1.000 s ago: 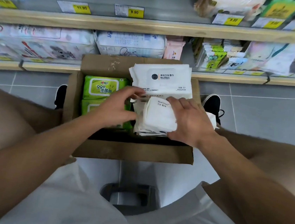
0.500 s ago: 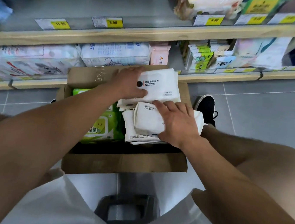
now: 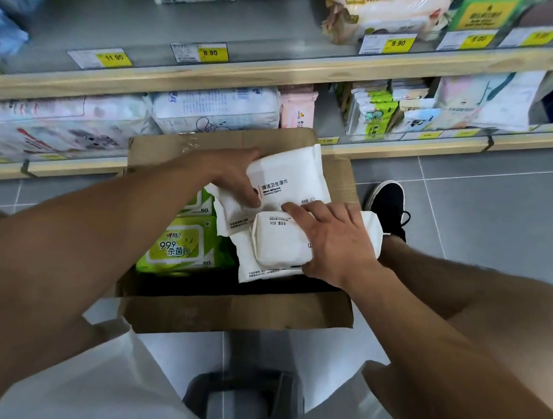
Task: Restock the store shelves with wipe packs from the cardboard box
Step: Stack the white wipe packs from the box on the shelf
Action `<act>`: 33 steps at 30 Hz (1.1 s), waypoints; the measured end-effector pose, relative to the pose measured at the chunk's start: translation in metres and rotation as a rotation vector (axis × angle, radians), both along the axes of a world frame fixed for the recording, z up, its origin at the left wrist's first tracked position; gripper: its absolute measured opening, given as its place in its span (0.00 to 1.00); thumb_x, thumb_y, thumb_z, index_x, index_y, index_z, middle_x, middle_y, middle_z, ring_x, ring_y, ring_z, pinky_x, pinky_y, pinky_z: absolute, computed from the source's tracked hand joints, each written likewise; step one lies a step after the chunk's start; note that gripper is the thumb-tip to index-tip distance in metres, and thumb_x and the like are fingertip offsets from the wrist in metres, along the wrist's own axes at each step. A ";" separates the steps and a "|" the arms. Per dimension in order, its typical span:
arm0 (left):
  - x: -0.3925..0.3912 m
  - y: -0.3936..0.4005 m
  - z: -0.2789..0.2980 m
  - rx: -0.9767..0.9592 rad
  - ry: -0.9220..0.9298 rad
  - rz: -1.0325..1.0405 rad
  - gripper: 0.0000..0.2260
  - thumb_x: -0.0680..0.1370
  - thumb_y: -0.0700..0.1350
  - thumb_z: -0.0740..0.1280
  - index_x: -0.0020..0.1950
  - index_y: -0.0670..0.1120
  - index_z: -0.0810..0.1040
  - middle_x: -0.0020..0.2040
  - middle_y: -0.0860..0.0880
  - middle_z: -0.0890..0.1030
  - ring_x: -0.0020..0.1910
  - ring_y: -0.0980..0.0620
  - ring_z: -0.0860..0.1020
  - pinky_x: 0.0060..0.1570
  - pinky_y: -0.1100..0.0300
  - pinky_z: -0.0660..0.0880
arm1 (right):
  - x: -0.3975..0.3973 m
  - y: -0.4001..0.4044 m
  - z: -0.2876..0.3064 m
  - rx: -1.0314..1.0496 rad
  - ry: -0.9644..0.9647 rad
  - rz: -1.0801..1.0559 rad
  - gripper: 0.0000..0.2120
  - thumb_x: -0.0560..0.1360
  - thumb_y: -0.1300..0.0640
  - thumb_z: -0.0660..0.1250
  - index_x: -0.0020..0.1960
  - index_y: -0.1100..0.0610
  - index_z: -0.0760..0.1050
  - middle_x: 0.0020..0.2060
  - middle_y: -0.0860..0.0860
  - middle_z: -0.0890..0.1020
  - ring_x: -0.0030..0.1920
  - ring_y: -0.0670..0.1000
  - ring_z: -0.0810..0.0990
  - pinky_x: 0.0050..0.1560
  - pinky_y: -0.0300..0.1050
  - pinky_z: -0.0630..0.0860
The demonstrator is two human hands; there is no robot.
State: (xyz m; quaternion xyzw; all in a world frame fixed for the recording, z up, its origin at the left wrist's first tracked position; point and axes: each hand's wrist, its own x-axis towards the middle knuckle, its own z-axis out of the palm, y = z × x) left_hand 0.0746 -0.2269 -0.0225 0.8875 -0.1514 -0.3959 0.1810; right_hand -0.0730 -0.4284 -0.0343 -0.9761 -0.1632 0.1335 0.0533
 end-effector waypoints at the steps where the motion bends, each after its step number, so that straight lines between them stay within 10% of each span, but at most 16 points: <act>1: 0.001 -0.001 0.000 0.001 0.025 0.001 0.35 0.62 0.48 0.79 0.66 0.54 0.69 0.54 0.53 0.81 0.50 0.51 0.80 0.53 0.53 0.76 | 0.000 0.000 0.000 -0.001 0.002 0.004 0.49 0.64 0.44 0.74 0.76 0.41 0.49 0.70 0.48 0.66 0.67 0.56 0.64 0.69 0.53 0.54; 8: -0.010 0.003 0.006 -0.044 0.058 0.190 0.24 0.57 0.51 0.80 0.49 0.51 0.76 0.46 0.54 0.81 0.43 0.54 0.79 0.43 0.60 0.75 | 0.000 0.000 0.000 -0.021 -0.001 0.036 0.49 0.63 0.46 0.75 0.75 0.41 0.49 0.70 0.47 0.66 0.68 0.55 0.63 0.69 0.52 0.53; 17: -0.048 0.051 0.024 -0.093 -0.393 0.397 0.42 0.53 0.51 0.81 0.64 0.47 0.69 0.56 0.51 0.78 0.53 0.48 0.76 0.50 0.56 0.74 | 0.007 0.019 0.011 0.067 0.060 -0.208 0.48 0.63 0.42 0.73 0.75 0.43 0.51 0.66 0.49 0.69 0.66 0.57 0.65 0.67 0.54 0.59; 33: -0.010 0.157 0.092 -0.162 -0.611 0.723 0.35 0.55 0.51 0.81 0.57 0.48 0.70 0.50 0.51 0.76 0.48 0.49 0.73 0.44 0.56 0.71 | 0.132 0.067 0.095 0.200 -0.246 -0.382 0.49 0.61 0.43 0.77 0.75 0.48 0.56 0.66 0.55 0.70 0.65 0.61 0.67 0.63 0.57 0.63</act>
